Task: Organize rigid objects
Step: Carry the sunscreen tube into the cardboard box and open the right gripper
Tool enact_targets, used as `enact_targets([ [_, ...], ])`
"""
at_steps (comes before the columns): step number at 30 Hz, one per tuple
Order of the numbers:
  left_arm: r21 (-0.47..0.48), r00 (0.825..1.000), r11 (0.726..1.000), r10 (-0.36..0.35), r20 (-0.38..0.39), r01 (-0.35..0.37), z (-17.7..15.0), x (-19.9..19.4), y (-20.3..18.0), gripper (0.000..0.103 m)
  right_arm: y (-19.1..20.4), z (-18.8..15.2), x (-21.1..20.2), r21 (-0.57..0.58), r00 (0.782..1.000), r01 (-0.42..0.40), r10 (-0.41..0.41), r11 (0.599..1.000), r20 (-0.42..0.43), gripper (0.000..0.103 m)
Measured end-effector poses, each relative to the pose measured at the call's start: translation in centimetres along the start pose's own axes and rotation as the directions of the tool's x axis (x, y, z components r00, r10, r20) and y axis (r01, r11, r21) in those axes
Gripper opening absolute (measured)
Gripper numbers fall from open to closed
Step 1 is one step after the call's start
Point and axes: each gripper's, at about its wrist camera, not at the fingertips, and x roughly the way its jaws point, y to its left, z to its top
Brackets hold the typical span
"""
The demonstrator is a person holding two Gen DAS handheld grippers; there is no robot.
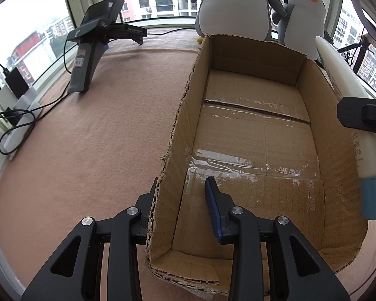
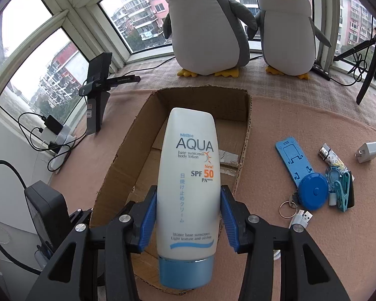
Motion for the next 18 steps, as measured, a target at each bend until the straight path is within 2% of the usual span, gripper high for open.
enact_targets([
  [11,0.000,1.000,1.000,0.002,0.003,-0.002,0.0,0.0,-0.1,0.032,1.0,-0.5,2.1,-0.031,0.999,-0.008,0.007,0.999,-0.039,0.044],
  [13,0.002,1.000,1.000,0.004,0.004,-0.004,0.0,0.0,-0.1,0.032,1.1,-0.4,1.8,-0.033,1.000,-0.008,0.007,0.999,-0.028,0.050],
  [15,0.002,1.000,1.000,0.005,0.005,-0.005,0.0,0.0,-0.1,0.032,1.1,-0.3,1.4,-0.032,1.000,-0.001,0.001,0.999,-0.010,0.061],
  [18,0.003,1.000,1.000,0.006,0.005,-0.006,0.0,0.0,-0.1,0.032,1.2,-0.2,0.8,-0.038,1.000,0.017,-0.017,0.999,0.005,0.061],
])
